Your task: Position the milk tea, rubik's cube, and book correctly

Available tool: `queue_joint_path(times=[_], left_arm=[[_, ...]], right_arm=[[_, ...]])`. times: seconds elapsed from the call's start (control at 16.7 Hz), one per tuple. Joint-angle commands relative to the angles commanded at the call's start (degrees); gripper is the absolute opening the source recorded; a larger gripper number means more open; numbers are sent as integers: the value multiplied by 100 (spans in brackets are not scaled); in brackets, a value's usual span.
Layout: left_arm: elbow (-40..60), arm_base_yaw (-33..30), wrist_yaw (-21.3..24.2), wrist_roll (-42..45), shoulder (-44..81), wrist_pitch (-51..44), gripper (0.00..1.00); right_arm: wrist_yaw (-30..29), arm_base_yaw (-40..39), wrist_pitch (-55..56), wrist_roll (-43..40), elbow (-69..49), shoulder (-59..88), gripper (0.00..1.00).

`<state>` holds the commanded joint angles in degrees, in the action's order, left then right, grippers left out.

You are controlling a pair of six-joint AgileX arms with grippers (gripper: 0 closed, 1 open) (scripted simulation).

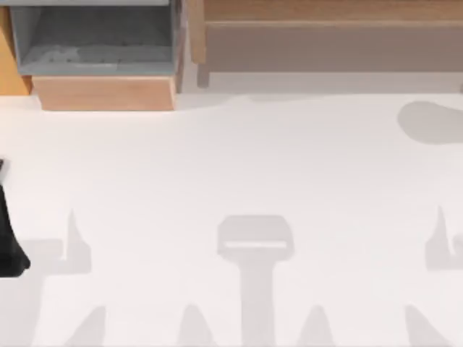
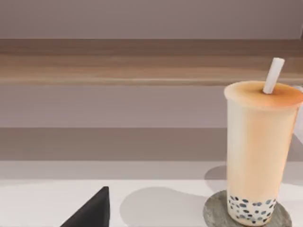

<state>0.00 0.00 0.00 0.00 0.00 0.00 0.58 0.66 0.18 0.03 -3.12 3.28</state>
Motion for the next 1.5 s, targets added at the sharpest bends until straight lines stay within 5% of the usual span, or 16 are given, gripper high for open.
queue_joint_path(times=[0.78, 1.5], left_arm=[[790, -137, -110, -9, 906, 443, 100], [4918, -794, -639, -49, 7587, 2554, 100]], right_arm=[[-58, -66, -17, -3, 312, -327, 100], [-58, -66, -17, -3, 312, -327, 100]])
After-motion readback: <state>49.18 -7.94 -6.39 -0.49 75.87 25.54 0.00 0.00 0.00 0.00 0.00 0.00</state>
